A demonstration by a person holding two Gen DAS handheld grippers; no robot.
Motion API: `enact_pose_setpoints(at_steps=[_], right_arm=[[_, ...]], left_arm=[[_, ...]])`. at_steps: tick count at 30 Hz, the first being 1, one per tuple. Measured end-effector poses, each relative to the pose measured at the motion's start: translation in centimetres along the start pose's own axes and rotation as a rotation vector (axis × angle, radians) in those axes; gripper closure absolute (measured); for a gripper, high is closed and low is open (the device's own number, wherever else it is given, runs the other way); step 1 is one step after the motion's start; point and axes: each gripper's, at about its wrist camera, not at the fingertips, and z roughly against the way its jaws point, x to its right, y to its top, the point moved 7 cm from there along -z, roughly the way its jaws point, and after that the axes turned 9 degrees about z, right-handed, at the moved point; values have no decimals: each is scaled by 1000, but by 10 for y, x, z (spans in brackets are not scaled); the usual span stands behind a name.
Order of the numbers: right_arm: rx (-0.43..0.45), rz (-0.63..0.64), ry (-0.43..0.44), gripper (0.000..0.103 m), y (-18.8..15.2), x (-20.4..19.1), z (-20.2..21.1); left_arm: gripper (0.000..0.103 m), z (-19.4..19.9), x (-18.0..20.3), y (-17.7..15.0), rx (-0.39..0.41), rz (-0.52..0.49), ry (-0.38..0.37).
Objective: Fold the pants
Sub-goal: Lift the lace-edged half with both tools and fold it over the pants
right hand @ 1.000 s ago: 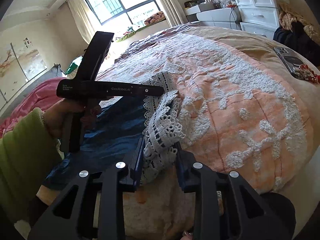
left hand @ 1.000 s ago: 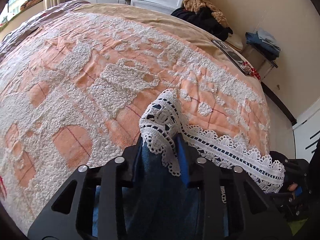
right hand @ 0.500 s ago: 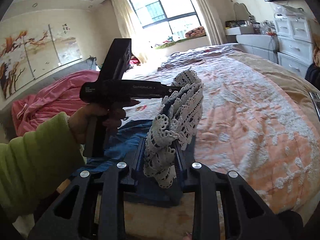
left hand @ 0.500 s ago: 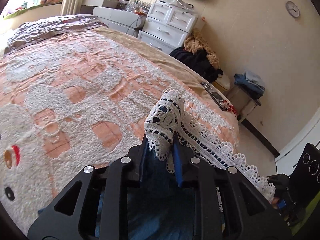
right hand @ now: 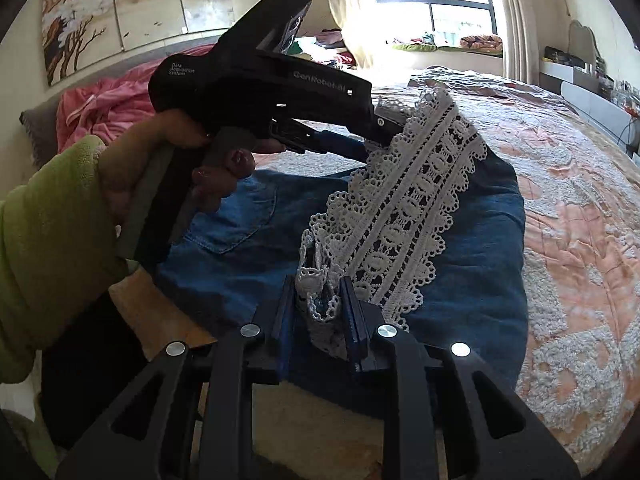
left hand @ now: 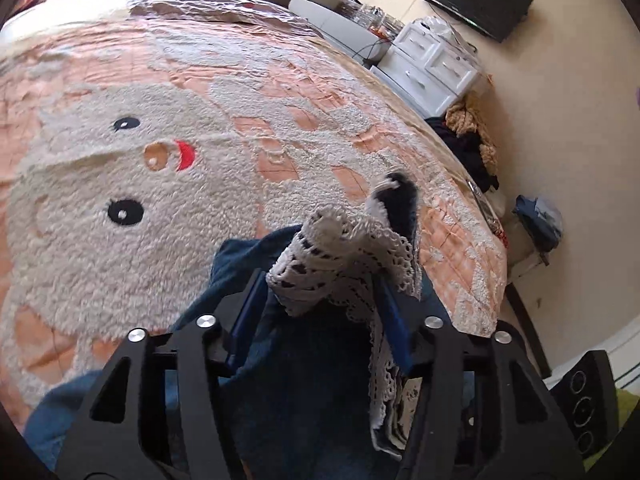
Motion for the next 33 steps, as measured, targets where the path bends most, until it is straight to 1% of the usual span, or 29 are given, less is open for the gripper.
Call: enact_pose_setpoints(at_steps=[1,2,3,6,8,9,10,13,16,17,18,19,20,21,22,23,24,25,26,28,30,31,33], right_arm=[[2,19,-3,82,0,-3,-1],[-1,32,-3,82,0,-6,-1],[-2,45,-3,82,1,-10,-1],[2,80,1,82,-1,-20,0],[16,93,36,82,0,-28,2],[21,107,52,86,-1,-34,2],[22,120,55,90,0,-37,2],[31,132,49,90,5,-39,4],[68,123,18,89,8,-34,15],[77,127,-5,87,8,-32,19],[83,132,-31,74,5,-29,22],[86,134,-56,59,5,-27,25],[89,130,-76,56,3,-25,27],[89,125,-86,55,2,-22,28],[87,123,-86,54,1,-20,28],[83,124,-87,53,0,-18,27],[80,129,-90,53,-1,-18,26],[75,138,-93,52,-1,-19,24],[63,150,-94,51,-2,-20,21],[44,189,-104,48,-1,-24,15],[22,244,-138,48,-1,-28,8],[17,268,-152,48,1,-30,5],[14,299,-153,48,5,-37,0]], left_arm=[[54,4,-5,-4,0,32,-10],[50,8,-8,-6,4,59,-22],[48,11,-9,-9,8,84,-49],[34,20,-4,-15,6,142,-164],[22,17,0,-17,-7,171,-196],[21,14,0,-17,-16,186,-201],[20,8,2,-17,-30,196,-201],[19,-10,2,-12,-54,203,-130],[19,-23,7,-3,-68,200,-119],[20,-29,11,1,-78,193,-105],[20,-33,14,3,-88,185,-89],[24,-37,18,6,-93,169,-67],[37,-41,21,8,-97,153,-52],[44,-45,25,10,-103,134,-36],[60,-48,27,11,-114,121,-21],[78,-50,28,12,-121,111,-20],[86,-52,32,12,-130,99,-33],[90,-52,34,13,-131,96,-42],[91,-49,37,13,-127,95,-59],[92,-37,41,14,-97,95,-128],[92,-20,33,12,-54,126,-194],[92,-14,24,12,-35,159,-197],[92,-8,-5,7,-23,239,-142]])
